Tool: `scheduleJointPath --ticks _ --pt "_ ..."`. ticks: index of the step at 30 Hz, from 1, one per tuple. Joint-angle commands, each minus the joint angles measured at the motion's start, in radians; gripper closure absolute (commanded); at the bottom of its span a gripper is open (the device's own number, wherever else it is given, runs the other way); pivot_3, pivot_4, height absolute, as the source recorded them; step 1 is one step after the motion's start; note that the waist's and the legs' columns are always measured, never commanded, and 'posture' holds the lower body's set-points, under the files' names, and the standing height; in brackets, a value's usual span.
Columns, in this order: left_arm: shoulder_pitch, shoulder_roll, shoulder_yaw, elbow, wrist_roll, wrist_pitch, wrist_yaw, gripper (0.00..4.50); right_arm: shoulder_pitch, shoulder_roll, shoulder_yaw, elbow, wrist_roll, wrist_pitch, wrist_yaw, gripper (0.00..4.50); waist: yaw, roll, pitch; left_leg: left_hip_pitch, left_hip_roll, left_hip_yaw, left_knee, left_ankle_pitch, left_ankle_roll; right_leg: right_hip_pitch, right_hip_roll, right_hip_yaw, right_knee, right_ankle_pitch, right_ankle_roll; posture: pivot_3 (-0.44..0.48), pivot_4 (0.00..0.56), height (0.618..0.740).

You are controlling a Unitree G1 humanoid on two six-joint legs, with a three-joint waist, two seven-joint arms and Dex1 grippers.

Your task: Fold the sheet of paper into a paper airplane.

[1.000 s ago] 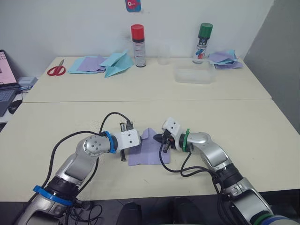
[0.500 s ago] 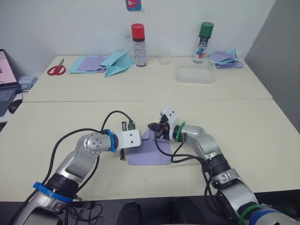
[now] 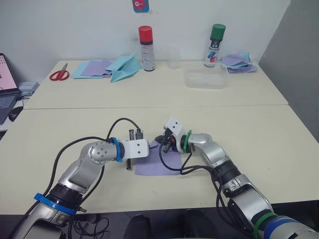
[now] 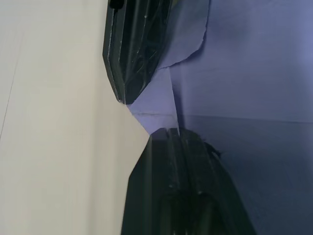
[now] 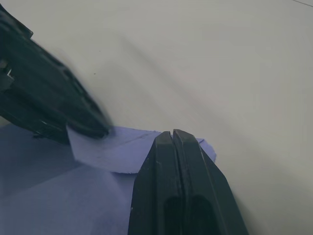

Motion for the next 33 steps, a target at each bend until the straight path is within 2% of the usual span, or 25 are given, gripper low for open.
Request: scheduleJointPath --ticks 1,4,6,8,9,12,15,17,20,25,27,30,33 --pt "0.074 0.043 0.033 -0.095 -0.072 0.069 -0.08 2.87 0.0 0.0 0.012 0.036 -0.027 0.01 -0.008 4.5 -0.002 0.0 0.0 0.0 0.0 0.0 0.0 0.0 0.0 0.0 0.0 0.0 0.0 0.0 0.0 0.0 0.15 0.74" --pt "0.167 0.108 0.12 -0.238 -0.186 0.2 -0.143 2.0 0.004 -0.001 0.018 0.032 -0.026 0.013 0.005 4.5 -0.008 0.0 0.0 -0.001 0.001 0.001 -0.002 0.0 0.0 -0.001 0.0 0.0 -0.001 -0.001 -0.001 0.0 0.15 0.74" --pt "0.191 0.097 0.236 -0.284 -0.305 0.333 -0.122 1.43 0.008 -0.002 0.02 0.025 -0.025 0.016 0.009 4.5 -0.006 0.001 0.001 -0.001 0.003 0.0 -0.002 0.0 0.0 -0.001 0.0 -0.001 -0.001 -0.001 -0.002 0.0 0.15 0.74" --pt "0.172 0.036 0.336 -0.282 -0.414 0.453 -0.058 1.43 0.008 -0.002 0.02 0.02 -0.024 0.019 0.013 4.5 -0.001 0.001 0.002 -0.001 0.007 -0.001 -0.002 0.0 0.0 -0.001 0.0 -0.002 0.0 -0.001 -0.002 0.0 0.15 0.74" --pt "0.146 -0.025 0.387 -0.263 -0.465 0.499 0.003 1.43 0.009 -0.003 0.021 0.017 -0.024 0.02 0.016 4.5 0.002 0.001 0.002 -0.001 0.008 -0.001 -0.001 0.0 0.0 -0.001 0.001 -0.003 -0.001 -0.001 -0.002 0.0 0.15 0.74" --pt "0.108 -0.184 0.454 -0.232 -0.55 0.575 0.129 2.04 0.012 -0.005 0.027 0.008 -0.025 0.023 0.025 4.5 0.007 0.0 0.002 -0.001 0.007 -0.001 0.002 0.0 0.0 0.001 0.001 -0.003 -0.001 0.0 0.0 0.0 0.15 0.74" --pt "0.09 -0.282 0.399 -0.197 -0.527 0.574 0.195 3.0 0.012 -0.006 0.026 0.006 -0.029 0.025 0.028 4.5 0.002 0.0 0.001 -0.001 0.0 0.001 0.002 0.0 0.0 0.001 0.0 0.0 -0.002 0.0 0.001 0.0 0.15 0.74" --pt "0.082 -0.322 0.352 -0.16 -0.508 0.566 0.213 3.62 0.013 -0.006 0.025 0.005 -0.032 0.026 0.028 4.5 0.002 -0.001 0.001 -0.002 0.0 0.0 0.001 0.0 0.0 0.0 0.0 0.0 -0.002 0.0 0.001 0.0 0.15 0.74" --pt "0.083 -0.328 0.286 -0.095 -0.46 0.551 0.227 4.49 0.015 -0.008 0.025 -0.001 -0.034 0.032 0.026 4.5 0.001 -0.001 0.001 -0.002 0.0 0.0 0.001 0.0 0.0 0.0 0.0 0.0 -0.002 0.0 0.001 0.0 0.15 0.74" --pt "0.083 -0.321 0.232 -0.035 -0.424 0.529 0.232 4.49 0.027 -0.013 0.026 -0.024 -0.038 0.043 0.027 4.5 0.004 -0.001 0.001 -0.002 0.0 -0.001 0.0 0.0 0.0 0.0 0.0 -0.001 -0.001 0.0 0.001 0.0 0.15 0.74" --pt "0.092 -0.301 0.218 -0.024 -0.406 0.569 0.246 4.49 0.034 -0.015 0.027 -0.035 -0.041 0.049 0.026 4.5 0.004 -0.001 0.001 -0.002 -0.001 -0.001 0.0 0.0 0.0 0.0 -0.001 -0.001 -0.001 0.0 0.001 0.0 0.15 0.74" --pt "0.161 -0.239 0.198 -0.068 -0.402 0.641 0.229 4.49 0.042 -0.015 0.029 -0.047 -0.043 0.056 0.026 4.5 0.0 -0.001 0.0 -0.002 -0.001 0.0 0.0 0.0 0.0 0.0 -0.001 0.0 -0.001 0.0 0.001 0.0 0.15 0.74" --pt "0.247 -0.173 0.223 -0.134 -0.425 0.669 0.216 4.49 0.044 -0.014 0.032 -0.051 -0.041 0.059 0.024 4.5 -0.007 0.0 0.0 0.0 0.0 0.0 -0.002 0.0 0.0 0.0 -0.001 0.001 -0.001 0.0 0.0 0.0 0.15 0.74"
